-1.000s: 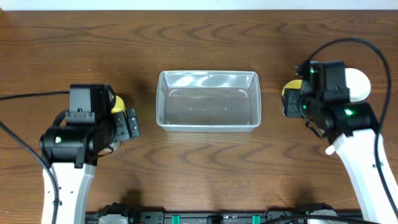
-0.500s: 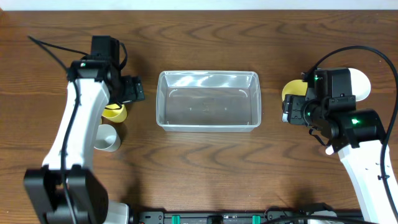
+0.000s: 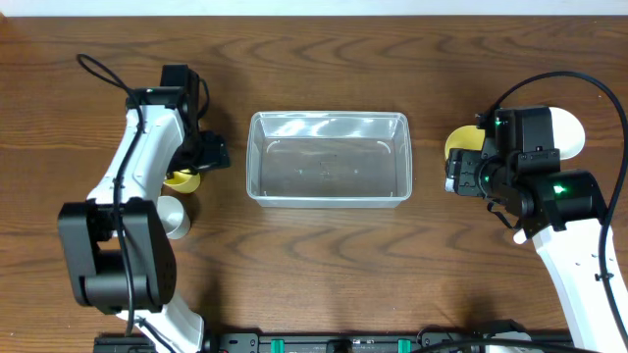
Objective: Pack container
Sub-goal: 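Grasp the yellow cup rim with the left gripper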
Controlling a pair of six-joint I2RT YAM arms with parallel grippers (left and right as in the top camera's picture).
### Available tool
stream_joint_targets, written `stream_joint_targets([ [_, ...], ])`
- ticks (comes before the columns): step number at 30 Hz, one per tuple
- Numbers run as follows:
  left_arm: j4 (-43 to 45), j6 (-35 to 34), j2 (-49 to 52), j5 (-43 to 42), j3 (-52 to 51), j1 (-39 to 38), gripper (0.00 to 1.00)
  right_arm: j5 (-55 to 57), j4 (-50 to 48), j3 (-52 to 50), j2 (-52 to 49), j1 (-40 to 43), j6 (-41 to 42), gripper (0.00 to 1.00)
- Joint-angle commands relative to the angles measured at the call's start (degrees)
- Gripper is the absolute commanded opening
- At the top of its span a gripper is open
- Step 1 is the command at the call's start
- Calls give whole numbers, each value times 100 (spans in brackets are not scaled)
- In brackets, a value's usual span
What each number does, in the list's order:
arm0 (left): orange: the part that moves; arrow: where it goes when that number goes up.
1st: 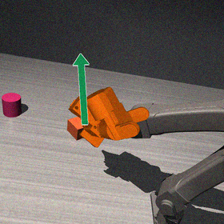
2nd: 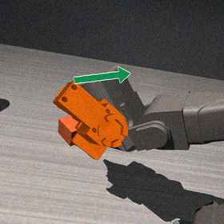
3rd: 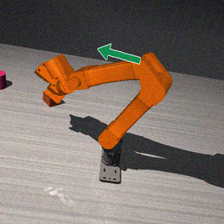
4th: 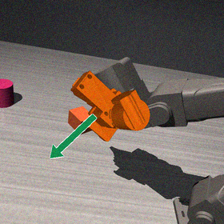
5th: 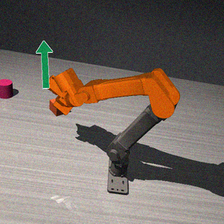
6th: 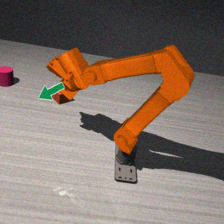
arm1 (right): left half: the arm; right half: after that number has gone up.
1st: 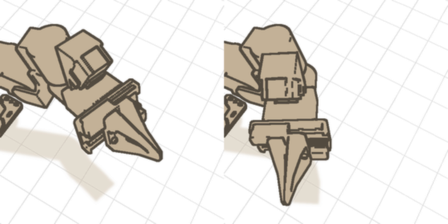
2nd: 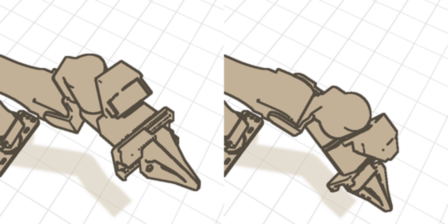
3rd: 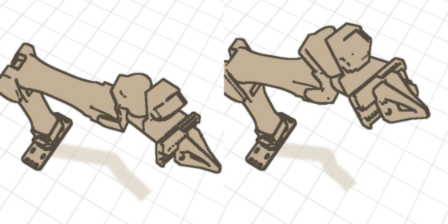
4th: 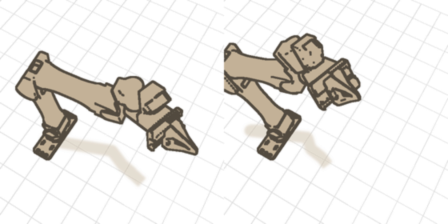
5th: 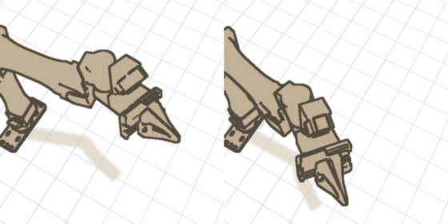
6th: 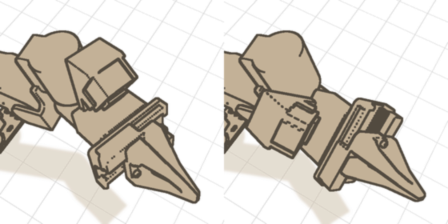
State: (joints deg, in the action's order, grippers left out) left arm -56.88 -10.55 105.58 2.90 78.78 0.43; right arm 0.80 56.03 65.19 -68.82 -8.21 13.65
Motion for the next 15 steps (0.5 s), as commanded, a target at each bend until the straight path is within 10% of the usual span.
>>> stream_joint_targets([
  [1,26,33,144,79,94,22,77,50,26,50,-20,33,90,75],
  [15,155,33,184,79,94,20,32,50,81,50,-20,33,87,76],
])
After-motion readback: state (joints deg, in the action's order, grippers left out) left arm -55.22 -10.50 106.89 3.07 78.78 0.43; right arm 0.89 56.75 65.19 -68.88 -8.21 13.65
